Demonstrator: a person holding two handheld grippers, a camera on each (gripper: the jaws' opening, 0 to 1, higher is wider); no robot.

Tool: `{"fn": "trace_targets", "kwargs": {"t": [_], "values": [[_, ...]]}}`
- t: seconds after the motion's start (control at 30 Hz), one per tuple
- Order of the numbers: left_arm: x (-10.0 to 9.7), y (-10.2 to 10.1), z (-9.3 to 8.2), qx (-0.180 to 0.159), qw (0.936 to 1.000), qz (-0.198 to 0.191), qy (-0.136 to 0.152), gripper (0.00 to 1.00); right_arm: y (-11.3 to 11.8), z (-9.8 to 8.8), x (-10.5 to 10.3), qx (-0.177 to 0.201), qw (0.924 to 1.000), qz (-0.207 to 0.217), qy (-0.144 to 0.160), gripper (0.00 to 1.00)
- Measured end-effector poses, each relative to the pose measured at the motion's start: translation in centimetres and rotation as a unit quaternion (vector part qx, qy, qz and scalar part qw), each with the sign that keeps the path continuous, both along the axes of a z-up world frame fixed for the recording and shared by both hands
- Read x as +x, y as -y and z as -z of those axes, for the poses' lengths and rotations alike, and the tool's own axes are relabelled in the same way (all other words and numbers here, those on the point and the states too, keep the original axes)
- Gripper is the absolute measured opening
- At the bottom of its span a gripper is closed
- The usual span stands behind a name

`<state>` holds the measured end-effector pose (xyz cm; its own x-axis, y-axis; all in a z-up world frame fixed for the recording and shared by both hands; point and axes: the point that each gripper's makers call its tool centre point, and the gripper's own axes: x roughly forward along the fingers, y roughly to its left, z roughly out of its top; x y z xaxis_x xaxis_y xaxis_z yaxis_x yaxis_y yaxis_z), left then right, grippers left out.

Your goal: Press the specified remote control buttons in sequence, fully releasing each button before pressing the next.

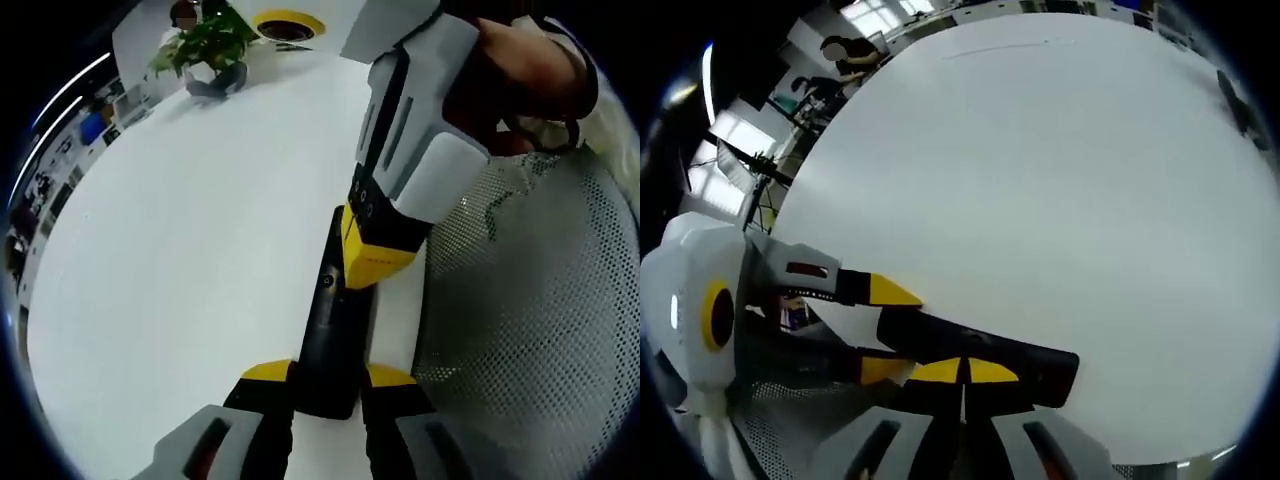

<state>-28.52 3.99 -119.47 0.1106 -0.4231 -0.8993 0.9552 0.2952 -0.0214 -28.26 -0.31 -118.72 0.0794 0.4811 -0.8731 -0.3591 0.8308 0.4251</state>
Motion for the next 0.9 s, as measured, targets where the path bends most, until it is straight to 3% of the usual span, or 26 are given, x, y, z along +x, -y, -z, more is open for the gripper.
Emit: {"fn": "trace_targets", "kwargs": {"t": [0.2,0.43,0.53,0.63,0.9], "values": [[-0.01,0.0,-0.03,0.0,1.0,0.001,0.0,0.25,0.0,0.11,-0.14,0.007,0.9999,0.006,-0.006,0.0],[-0.06,0.04,-0.07,-0.006,1.0,-0.005,0.002,0.25,-0.22,0.13,-0.29,-0.024,0.9996,-0.013,0.009,0.0],[-0.08,0.04,-0.04,-0.006,1.0,-0.003,0.003,0.26,-0.17,0.2,-0.34,-0.06,0.9963,-0.056,0.026,0.0],[-0.13,0.02,-0.07,-0.008,1.0,-0.004,0.004,0.26,-0.39,0.28,-0.48,-0.078,0.9938,-0.073,0.032,0.0],[-0.14,0.01,-0.08,-0.015,0.9998,-0.008,0.007,0.26,-0.3,0.11,-0.71,-0.077,0.993,-0.079,0.043,0.0]]}}
